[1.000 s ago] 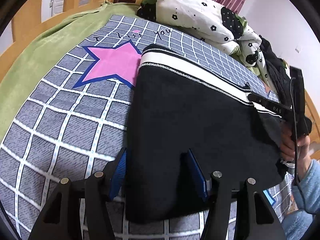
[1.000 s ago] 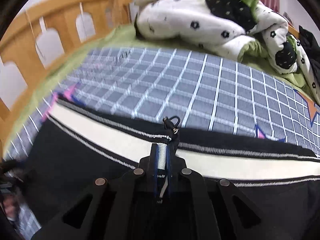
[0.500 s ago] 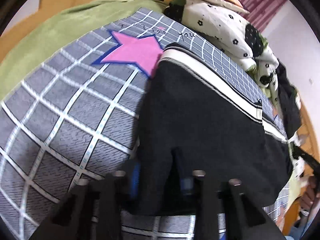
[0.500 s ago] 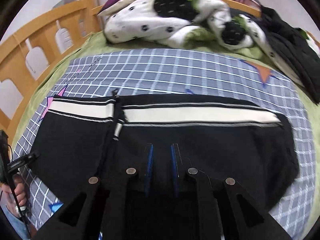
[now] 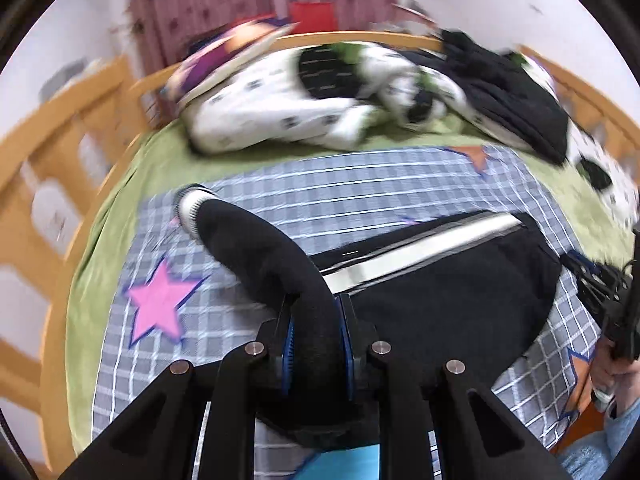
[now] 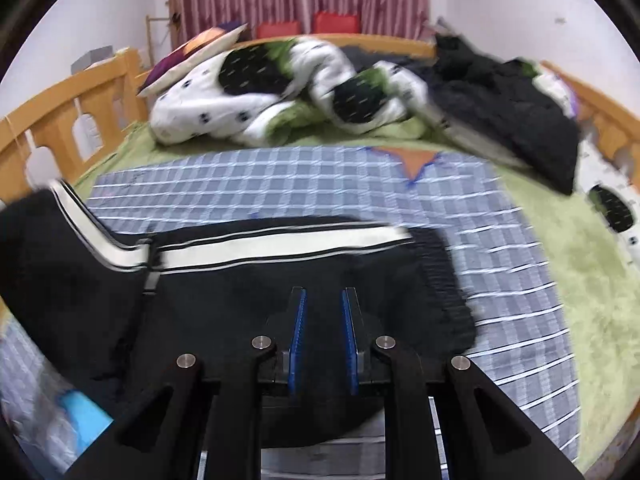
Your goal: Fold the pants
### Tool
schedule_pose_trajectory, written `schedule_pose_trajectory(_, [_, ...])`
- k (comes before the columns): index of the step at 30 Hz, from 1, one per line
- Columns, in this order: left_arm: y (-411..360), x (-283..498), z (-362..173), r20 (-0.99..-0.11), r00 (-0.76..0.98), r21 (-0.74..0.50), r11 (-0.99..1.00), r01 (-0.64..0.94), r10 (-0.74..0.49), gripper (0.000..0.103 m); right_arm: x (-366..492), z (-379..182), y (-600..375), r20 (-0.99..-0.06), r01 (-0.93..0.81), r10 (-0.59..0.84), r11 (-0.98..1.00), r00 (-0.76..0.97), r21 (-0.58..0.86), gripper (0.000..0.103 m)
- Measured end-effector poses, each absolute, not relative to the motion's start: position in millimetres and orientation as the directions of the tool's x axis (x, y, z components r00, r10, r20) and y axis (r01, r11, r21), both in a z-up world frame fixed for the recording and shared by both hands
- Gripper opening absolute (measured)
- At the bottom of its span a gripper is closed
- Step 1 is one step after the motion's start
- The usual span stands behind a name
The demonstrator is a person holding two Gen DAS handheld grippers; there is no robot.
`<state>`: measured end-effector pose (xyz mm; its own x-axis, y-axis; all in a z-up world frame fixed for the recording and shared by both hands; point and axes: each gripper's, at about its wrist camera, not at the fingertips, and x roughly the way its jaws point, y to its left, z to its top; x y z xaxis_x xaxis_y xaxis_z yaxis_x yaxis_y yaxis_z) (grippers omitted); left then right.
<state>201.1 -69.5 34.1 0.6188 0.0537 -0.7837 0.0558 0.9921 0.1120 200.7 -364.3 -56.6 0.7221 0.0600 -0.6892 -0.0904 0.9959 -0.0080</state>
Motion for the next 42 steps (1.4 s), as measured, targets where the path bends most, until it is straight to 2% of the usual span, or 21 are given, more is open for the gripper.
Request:
schedule_pose_trajectory(3, [-136.5,208.1,16.2,-0.790,0.612,0.154,0.979,0.137,0.038,0.018,195.8,-68.7,-395.5,-0.648,-0.016,-0.062,0.993,0.759,-0.113,0.016])
schedule_pose_trajectory(8, [-218.4,221.0,-50.5,-0.809,0.564,-0.037,0.973,0.228,-0.163,0.018,180.6,-92.9,-443.3,-0.659,0.023,-0.136,0.984,0.740,-0.177,0.016])
schedule_pose_trajectory(11, [-256.9,223.8,-98.8,-0.836,0.492,-0.127,0.958,0.258,-0.243,0.018,159.3,-99.6,-466.5,-0.611,0.063,-0.214,0.964,0.762,-0.259,0.016])
schedule_pose_trajectory(15, [-280.9,209.6,-124.9,-0.843,0.493,-0.061,0.949,0.308,-0.215,0.021,148.8,-107.2,-489.9,-0.677,0.079,-0.165,0.985,0.717,-0.156,0.016])
schedule_pose_trajectory(17, [-273.4,195.6,-111.7,-0.832,0.488,-0.091,0.933,0.349,-0.264,0.027,149.6,-108.0,-487.8,-0.702,0.059,-0.119,0.992,0.702,-0.110,0.016])
schedule_pose_trajectory(19, [-248.1,184.8,-89.3,-0.806,0.470,-0.196,0.912,0.359,-0.359,0.028,152.2,-105.3,-477.5,-0.708,0.027,-0.072,0.997,0.703,-0.074,0.021])
schedule_pose_trajectory(20, [-235.7,178.7,-78.7,-0.796,0.482,-0.206,0.912,0.354,-0.366,0.034,153.4,-105.4,-472.3,-0.710,0.011,-0.043,0.999,0.703,-0.049,0.024])
schedule_pose_trajectory(21, [-220.9,171.9,-68.4,-0.782,0.510,-0.196,0.918,0.344,-0.358,0.047,155.4,-103.8,-466.7,-0.715,-0.009,-0.008,1.000,0.699,-0.020,0.024])
schedule_pose_trajectory(23, [-189.0,157.7,-53.1,-0.750,0.579,-0.154,0.936,0.316,-0.319,0.056,160.4,-100.3,-453.3,-0.717,-0.059,0.076,0.997,0.693,0.049,0.028])
schedule_pose_trajectory(26, [-137.1,135.8,-47.7,-0.733,0.647,-0.085,0.972,0.219,-0.210,0.057,176.0,-98.0,-429.2,-0.714,-0.134,0.209,0.978,0.668,0.161,0.042])
schedule_pose_trajectory(29, [-92.0,113.0,-62.5,-0.751,0.641,-0.089,0.987,0.134,-0.155,0.059,196.2,-106.1,-402.7,-0.731,-0.191,0.315,0.949,0.605,0.252,0.044])
schedule_pose_trajectory(32, [-65.8,94.9,-87.2,-0.773,0.600,-0.164,0.979,0.122,-0.204,0.060,213.9,-128.1,-375.4,-0.791,-0.213,0.309,0.950,0.529,0.228,0.044])
schedule_pose_trajectory(34, [-56.9,86.0,-107.2,-0.779,0.580,-0.215,0.971,0.108,-0.237,0.060,223.2,-151.2,-360.2,-0.837,-0.229,0.315,0.945,0.447,0.234,0.040])
schedule_pose_trajectory(36, [-59.5,86.3,-123.3,-0.782,0.573,-0.235,0.968,0.090,-0.243,0.060,225.3,-161.0,-353.2,-0.853,-0.223,0.300,0.949,0.427,0.222,0.030])
schedule_pose_trajectory(37, [-63.9,89.3,-131.3,-0.785,0.567,-0.247,0.965,0.086,-0.251,0.060,224.8,-159.9,-351.0,-0.850,-0.230,0.290,0.951,0.441,0.205,0.021])
schedule_pose_trajectory(38, [-68.8,93.5,-138.9,-0.786,0.561,-0.261,0.962,0.080,-0.260,0.060,223.2,-154.1,-350.0,-0.840,-0.246,0.290,0.950,0.460,0.193,0.016])
schedule_pose_trajectory(41, [-87.8,109.1,-156.3,-0.798,0.541,-0.271,0.960,0.067,-0.263,0.060,219.0,-136.6,-358.6,-0.798,-0.249,0.337,0.938,0.500,0.240,0.013])
schedule_pose_trajectory(42, [-96.3,114.2,-161.9,-0.801,0.554,-0.232,0.971,0.060,-0.226,0.060,218.8,-131.7,-361.5,-0.787,-0.248,0.346,0.936,0.511,0.250,0.013])
